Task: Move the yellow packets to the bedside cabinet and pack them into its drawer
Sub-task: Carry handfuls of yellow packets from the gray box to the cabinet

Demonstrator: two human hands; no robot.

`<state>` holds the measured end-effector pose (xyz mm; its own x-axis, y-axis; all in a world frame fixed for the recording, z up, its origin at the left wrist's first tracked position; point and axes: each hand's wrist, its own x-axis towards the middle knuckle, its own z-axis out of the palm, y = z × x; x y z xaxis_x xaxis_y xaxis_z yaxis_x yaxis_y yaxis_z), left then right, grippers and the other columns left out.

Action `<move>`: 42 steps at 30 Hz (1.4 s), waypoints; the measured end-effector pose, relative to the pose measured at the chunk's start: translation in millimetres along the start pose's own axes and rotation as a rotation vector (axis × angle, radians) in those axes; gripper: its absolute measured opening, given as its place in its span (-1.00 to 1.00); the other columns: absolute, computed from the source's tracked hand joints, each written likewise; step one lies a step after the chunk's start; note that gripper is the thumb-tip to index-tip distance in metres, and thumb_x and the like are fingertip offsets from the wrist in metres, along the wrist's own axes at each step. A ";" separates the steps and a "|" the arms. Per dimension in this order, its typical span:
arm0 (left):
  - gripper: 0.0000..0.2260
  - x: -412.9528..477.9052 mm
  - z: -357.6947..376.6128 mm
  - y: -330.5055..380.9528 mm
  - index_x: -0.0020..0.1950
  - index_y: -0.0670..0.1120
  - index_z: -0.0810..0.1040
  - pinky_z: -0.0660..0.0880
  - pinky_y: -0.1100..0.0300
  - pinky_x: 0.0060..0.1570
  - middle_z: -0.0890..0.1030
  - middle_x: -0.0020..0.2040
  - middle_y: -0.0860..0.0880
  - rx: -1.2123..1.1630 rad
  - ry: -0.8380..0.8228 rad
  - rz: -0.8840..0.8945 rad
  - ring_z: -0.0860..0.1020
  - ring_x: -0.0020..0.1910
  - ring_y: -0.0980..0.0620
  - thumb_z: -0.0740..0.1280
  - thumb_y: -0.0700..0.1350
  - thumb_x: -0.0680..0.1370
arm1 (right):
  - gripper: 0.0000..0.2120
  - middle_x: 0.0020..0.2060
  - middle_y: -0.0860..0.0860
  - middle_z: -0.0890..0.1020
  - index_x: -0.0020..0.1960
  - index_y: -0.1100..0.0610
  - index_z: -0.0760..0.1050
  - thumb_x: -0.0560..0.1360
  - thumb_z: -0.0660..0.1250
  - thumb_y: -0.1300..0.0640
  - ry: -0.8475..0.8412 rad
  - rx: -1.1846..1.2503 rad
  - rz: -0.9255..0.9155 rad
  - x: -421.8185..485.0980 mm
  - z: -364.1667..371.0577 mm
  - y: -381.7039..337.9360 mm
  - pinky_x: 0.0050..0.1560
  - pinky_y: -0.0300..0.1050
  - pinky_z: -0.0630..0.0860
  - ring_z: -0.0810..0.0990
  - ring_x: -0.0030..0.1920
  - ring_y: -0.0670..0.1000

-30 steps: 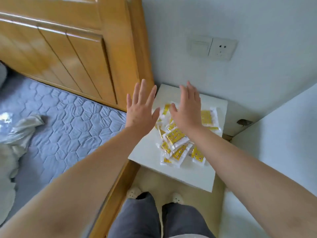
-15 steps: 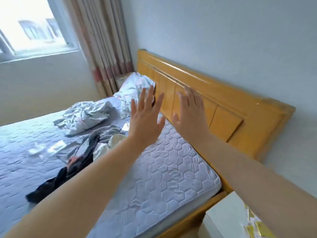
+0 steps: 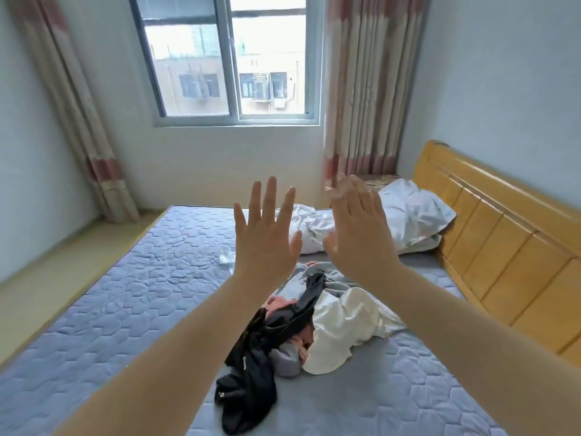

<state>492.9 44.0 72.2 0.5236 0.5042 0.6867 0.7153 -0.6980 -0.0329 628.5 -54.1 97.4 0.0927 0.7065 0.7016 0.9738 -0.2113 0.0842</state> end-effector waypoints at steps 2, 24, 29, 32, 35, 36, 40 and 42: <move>-0.40 4.7 5.7 -35.3 0.53 -0.04 0.12 0.15 -0.33 0.34 0.15 0.55 -0.19 0.039 -0.008 -0.062 0.15 0.51 -0.24 0.14 0.12 0.53 | -0.36 0.37 0.26 0.37 0.32 0.23 0.29 0.29 0.41 0.18 0.028 0.019 -0.036 26.6 22.1 -25.3 0.36 0.32 0.27 0.34 0.38 0.30; -0.39 -71.5 -46.0 -456.8 0.51 -0.07 0.17 0.22 -0.37 0.29 0.20 0.53 -0.20 0.423 -0.034 -0.330 0.16 0.50 -0.24 0.21 0.06 0.49 | -0.27 0.45 0.24 0.28 0.43 0.25 0.30 0.32 0.44 0.13 -0.045 0.189 -0.241 199.3 171.5 -419.9 0.36 0.29 0.22 0.25 0.45 0.26; -0.35 -108.5 -89.9 -600.6 0.53 -0.07 0.21 0.17 -0.36 0.31 0.18 0.54 -0.18 0.415 -0.070 -0.366 0.13 0.51 -0.23 0.32 0.05 0.49 | -0.29 0.45 0.24 0.28 0.43 0.26 0.30 0.33 0.42 0.13 -0.051 0.238 -0.219 242.7 168.9 -575.7 0.37 0.29 0.20 0.25 0.45 0.26; -0.35 -117.1 -112.8 -675.5 0.55 -0.06 0.16 0.12 -0.36 0.34 0.14 0.55 -0.17 0.404 -0.106 -0.371 0.08 0.53 -0.22 0.31 0.04 0.51 | -0.30 0.49 0.22 0.19 0.48 0.24 0.21 0.40 0.35 0.14 -0.078 0.271 -0.222 274.2 166.5 -652.7 0.42 0.28 0.09 0.13 0.50 0.25; -0.35 -117.3 -124.0 -738.5 0.57 -0.05 0.09 0.07 -0.34 0.37 0.07 0.57 -0.15 0.380 -0.124 -0.375 0.01 0.54 -0.20 0.25 0.05 0.54 | -0.31 0.53 0.19 0.07 0.52 0.21 0.09 0.47 0.27 0.12 -0.090 0.271 -0.235 298.7 171.7 -707.3 0.46 0.23 -0.05 0.00 0.53 0.21; -0.36 -116.4 -124.4 -757.3 0.57 -0.05 0.09 0.07 -0.34 0.37 0.06 0.57 -0.15 0.370 -0.123 -0.375 0.01 0.54 -0.20 0.25 0.05 0.55 | -0.32 0.53 0.19 0.05 0.53 0.21 0.07 0.48 0.26 0.12 -0.099 0.260 -0.239 305.6 175.6 -721.4 0.47 0.22 -0.06 -0.03 0.53 0.21; -0.37 -107.8 -111.2 -824.5 0.58 -0.03 -0.03 -0.03 -0.30 0.41 -0.05 0.58 -0.13 0.300 -0.118 -0.361 -0.10 0.55 -0.16 0.17 0.07 0.59 | -0.33 0.54 0.17 0.02 0.53 0.18 0.04 0.50 0.23 0.11 -0.112 0.229 -0.231 335.8 202.2 -768.7 0.48 0.18 -0.09 -0.05 0.53 0.19; -0.37 -103.7 -97.9 -857.9 0.58 -0.01 -0.10 -0.07 -0.27 0.43 -0.11 0.58 -0.11 0.282 -0.115 -0.359 -0.16 0.55 -0.14 0.13 0.09 0.61 | -0.34 0.53 0.17 0.04 0.53 0.18 0.06 0.50 0.23 0.12 -0.103 0.230 -0.211 351.7 223.0 -790.7 0.48 0.17 -0.07 -0.03 0.53 0.18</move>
<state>-220.4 540.7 100.4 0.2569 0.7526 0.6062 0.9500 -0.3118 -0.0155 -62.5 512.2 119.8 -0.1072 0.7858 0.6091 0.9940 0.0973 0.0495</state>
